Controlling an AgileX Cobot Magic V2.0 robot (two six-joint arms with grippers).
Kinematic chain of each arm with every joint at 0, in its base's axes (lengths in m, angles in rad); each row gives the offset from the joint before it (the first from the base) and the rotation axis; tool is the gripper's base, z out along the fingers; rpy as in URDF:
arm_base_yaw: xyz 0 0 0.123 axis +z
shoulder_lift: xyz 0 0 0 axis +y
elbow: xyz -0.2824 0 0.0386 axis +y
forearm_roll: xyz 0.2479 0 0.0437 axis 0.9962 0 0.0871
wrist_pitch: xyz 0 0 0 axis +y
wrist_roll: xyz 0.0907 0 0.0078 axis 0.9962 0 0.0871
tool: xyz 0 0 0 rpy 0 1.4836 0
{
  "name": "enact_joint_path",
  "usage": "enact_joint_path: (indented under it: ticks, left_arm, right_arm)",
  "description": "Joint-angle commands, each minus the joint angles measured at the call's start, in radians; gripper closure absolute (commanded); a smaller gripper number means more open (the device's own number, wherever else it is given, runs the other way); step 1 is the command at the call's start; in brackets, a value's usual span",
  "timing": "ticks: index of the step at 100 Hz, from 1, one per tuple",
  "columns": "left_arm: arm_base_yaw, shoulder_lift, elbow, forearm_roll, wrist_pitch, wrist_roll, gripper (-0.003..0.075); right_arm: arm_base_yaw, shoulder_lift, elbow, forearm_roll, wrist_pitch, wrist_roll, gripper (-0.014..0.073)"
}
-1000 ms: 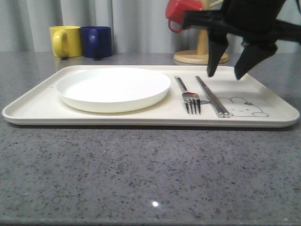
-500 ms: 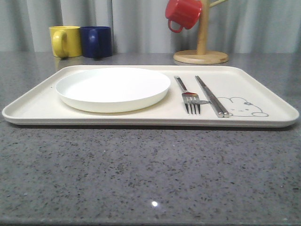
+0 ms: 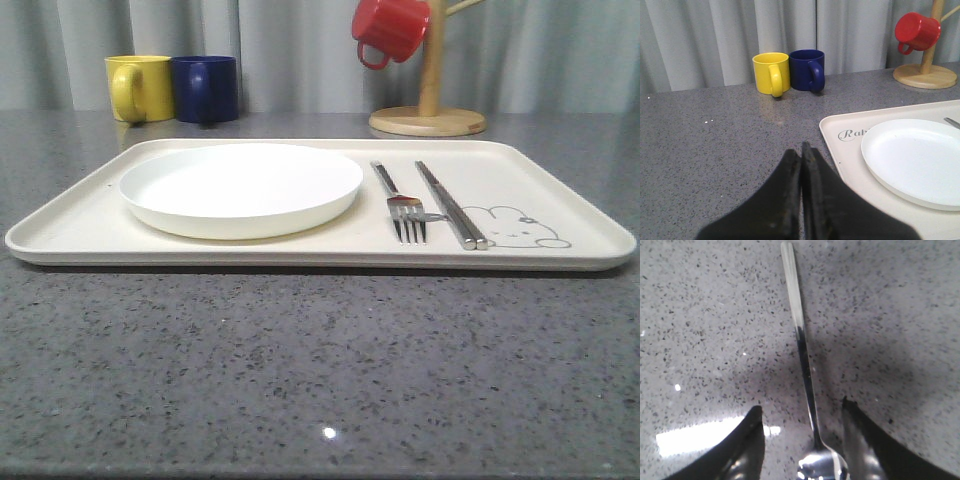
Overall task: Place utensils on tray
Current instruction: 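Grasp the spoon with the right gripper and lift it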
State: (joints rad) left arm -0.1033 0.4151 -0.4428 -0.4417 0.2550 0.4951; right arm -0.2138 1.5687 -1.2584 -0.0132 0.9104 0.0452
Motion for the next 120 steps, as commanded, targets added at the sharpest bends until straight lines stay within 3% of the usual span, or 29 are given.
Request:
enact_joint_path:
  ticks: [1,67,74,91,98,120]
  left_arm:
    - [0.000,0.006,-0.028,-0.014,-0.078,-0.004,0.0738]
    - [0.000,0.006,-0.028,-0.014,-0.078,-0.004,0.0738]
    - [0.000,0.006,-0.028,-0.014,-0.078,-0.004,0.0738]
    - [0.000,0.006,-0.028,-0.014,-0.078,-0.004,0.0738]
    - [0.000,0.006,-0.028,-0.014,-0.078,-0.004,0.0738]
    - [0.000,0.006,-0.028,-0.014,-0.078,-0.004,0.0738]
  right_arm:
    - [-0.007,-0.015,-0.030,0.001,-0.053,-0.014,0.0230]
    - [-0.014,0.085,-0.030,-0.011,-0.082,-0.014,0.0239]
    - [-0.014,0.085,-0.030,-0.008,-0.078,-0.014,0.0289]
    - [-0.014,0.084,-0.030,0.008,-0.065,-0.014,0.0547]
    - [-0.014,0.076,-0.030,0.026,-0.065,-0.014,0.0614]
    - [-0.011,-0.006,-0.030,0.089,-0.054,-0.014,0.0620]
